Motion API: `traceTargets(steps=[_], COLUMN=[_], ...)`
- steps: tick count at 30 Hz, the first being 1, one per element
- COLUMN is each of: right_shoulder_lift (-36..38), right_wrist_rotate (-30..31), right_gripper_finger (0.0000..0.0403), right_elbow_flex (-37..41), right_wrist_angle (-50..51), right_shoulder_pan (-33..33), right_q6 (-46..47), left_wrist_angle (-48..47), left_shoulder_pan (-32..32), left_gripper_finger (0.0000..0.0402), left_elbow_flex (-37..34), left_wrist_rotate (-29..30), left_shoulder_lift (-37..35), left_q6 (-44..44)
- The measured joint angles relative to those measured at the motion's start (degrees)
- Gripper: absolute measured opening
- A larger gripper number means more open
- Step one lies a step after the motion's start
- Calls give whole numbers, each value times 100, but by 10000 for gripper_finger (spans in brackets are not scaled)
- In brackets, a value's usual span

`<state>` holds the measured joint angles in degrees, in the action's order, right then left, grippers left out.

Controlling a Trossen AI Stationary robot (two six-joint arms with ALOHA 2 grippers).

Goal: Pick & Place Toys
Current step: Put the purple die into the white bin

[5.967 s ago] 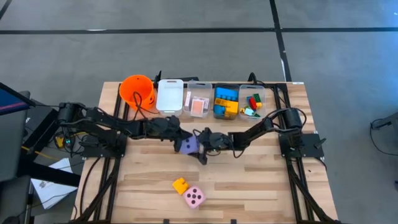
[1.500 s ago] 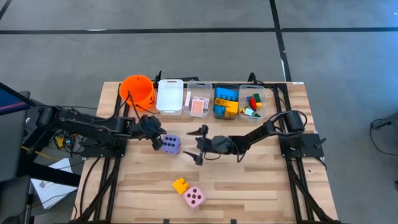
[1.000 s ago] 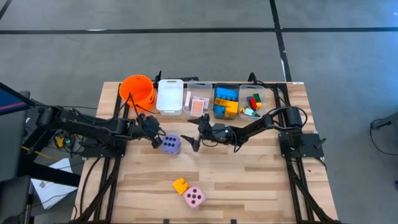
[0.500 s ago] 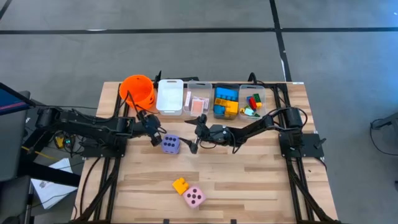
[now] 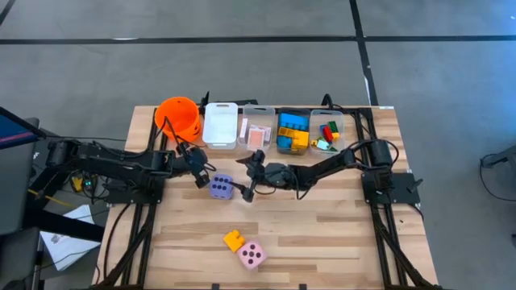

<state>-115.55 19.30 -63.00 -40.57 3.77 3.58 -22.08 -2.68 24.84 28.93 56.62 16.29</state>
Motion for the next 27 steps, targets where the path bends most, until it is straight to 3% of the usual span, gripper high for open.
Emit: traceTargets(steps=[13, 27], right_shoulder_lift=[0, -1], right_wrist_rotate=[-176, -212], right_gripper_finger=[400, 400], right_elbow_flex=[0, 2], right_wrist_angle=[21, 583], right_shoulder_pan=[440, 244], right_q6=[87, 458], left_wrist_angle=[99, 111], left_shoulder_pan=[0, 0], left_gripper_finger=[0, 0], left_elbow_flex=[1, 0], left_wrist_rotate=[0, 0], left_shoulder_lift=[0, 0], left_q6=[-254, -253])
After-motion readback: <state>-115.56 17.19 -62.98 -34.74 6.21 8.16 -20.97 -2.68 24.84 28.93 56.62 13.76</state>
